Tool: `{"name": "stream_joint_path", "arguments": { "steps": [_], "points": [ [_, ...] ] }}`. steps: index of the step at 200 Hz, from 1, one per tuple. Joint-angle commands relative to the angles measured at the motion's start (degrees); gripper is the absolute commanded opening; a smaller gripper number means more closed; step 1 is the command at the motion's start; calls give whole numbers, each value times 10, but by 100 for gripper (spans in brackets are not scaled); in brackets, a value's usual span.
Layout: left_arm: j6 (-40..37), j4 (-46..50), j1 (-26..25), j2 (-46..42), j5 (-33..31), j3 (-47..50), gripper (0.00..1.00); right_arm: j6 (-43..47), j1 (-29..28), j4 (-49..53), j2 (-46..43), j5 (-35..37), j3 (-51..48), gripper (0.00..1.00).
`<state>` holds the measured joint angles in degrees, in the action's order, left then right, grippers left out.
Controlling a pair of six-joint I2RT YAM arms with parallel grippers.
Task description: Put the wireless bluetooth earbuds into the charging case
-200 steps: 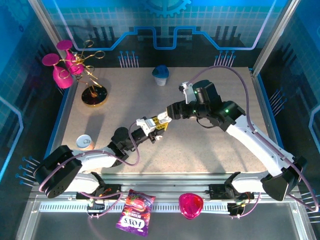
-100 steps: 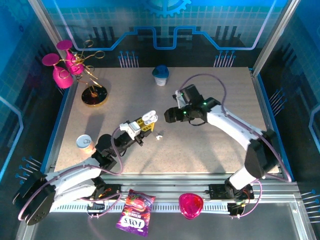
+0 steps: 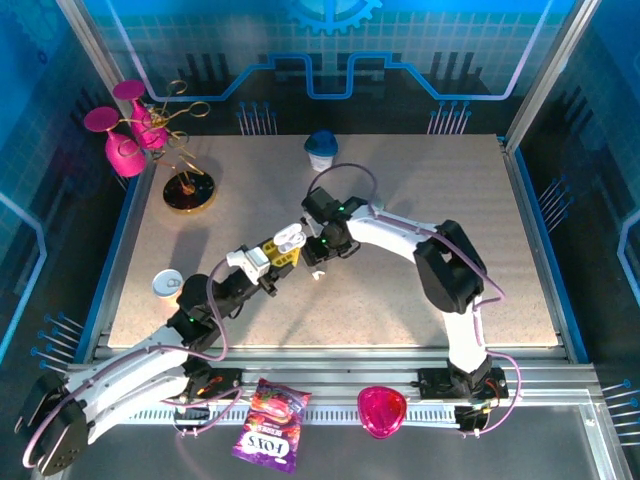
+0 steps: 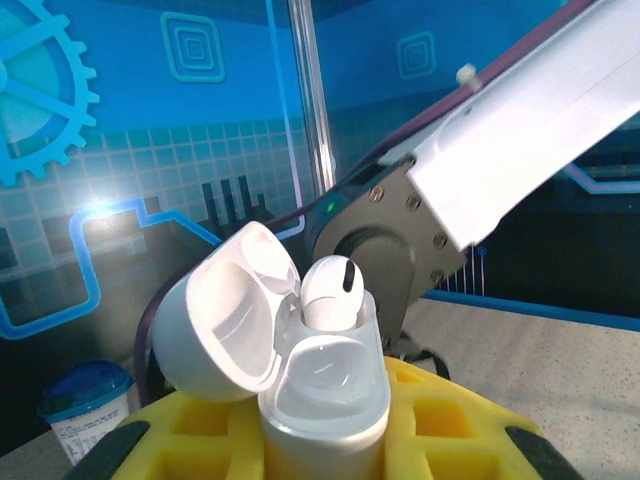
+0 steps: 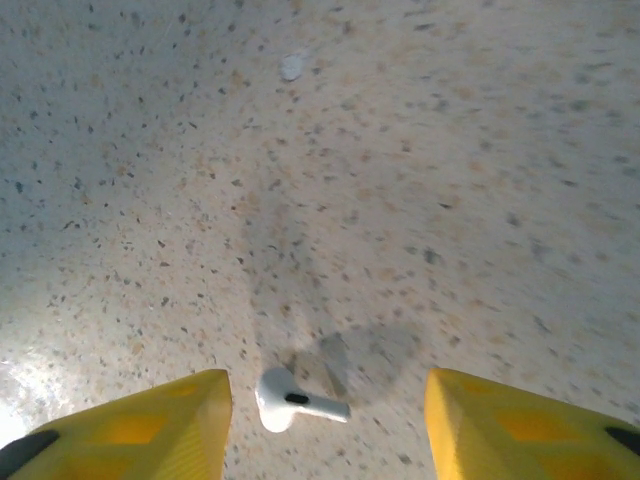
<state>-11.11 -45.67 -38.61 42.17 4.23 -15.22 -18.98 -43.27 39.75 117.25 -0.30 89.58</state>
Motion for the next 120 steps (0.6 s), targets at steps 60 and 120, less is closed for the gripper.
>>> {"name": "stream_joint_path", "arguments": {
  "steps": [60,120],
  "points": [
    [-18,49,3,-54,-26,3,15,50,-43,127,98,69,113,41],
    [-17,52,3,-52,-26,5,16,80,-62,171,134,89,137,38]
  ]
}}
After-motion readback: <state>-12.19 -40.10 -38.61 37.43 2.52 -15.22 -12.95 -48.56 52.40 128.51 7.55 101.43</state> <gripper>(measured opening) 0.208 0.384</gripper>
